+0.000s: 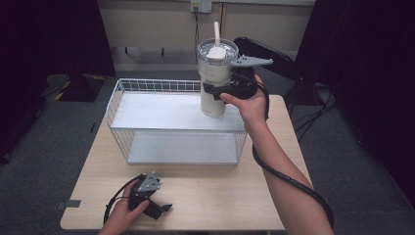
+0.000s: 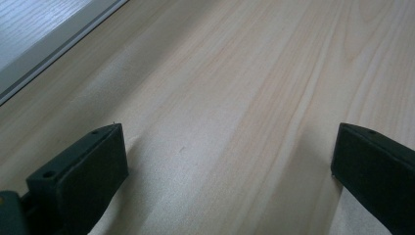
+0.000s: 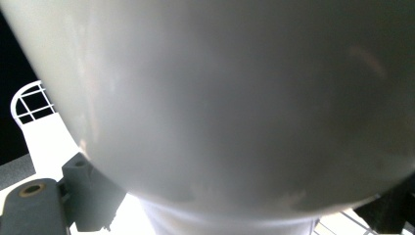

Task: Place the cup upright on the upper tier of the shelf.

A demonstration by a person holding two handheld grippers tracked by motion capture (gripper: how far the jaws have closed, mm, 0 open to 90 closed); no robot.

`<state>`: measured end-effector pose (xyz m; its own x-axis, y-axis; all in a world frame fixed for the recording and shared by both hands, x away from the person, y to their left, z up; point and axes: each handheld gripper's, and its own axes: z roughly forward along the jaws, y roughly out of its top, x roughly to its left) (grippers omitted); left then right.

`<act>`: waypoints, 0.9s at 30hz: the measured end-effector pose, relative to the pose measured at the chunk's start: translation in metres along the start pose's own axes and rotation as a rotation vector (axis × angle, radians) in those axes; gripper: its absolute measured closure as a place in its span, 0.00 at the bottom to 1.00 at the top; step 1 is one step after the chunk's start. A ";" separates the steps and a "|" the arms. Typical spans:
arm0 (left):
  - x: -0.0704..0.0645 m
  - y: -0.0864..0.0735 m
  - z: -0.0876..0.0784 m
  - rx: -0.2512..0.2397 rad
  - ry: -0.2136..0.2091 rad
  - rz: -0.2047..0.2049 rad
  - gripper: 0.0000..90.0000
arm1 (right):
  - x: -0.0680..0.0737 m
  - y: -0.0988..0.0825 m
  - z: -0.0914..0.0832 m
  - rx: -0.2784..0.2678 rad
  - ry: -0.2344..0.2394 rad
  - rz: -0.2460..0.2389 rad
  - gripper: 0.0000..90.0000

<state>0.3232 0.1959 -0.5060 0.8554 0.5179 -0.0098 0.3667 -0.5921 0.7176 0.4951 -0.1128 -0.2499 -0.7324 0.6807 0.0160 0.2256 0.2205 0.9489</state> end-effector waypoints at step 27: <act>0.000 0.000 0.000 0.001 -0.001 0.000 0.00 | 0.001 0.000 0.000 0.013 -0.010 0.006 0.10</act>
<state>0.3232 0.1959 -0.5059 0.8557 0.5173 -0.0101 0.3670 -0.5929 0.7168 0.4942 -0.1120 -0.2498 -0.7248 0.6887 0.0184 0.2382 0.2255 0.9447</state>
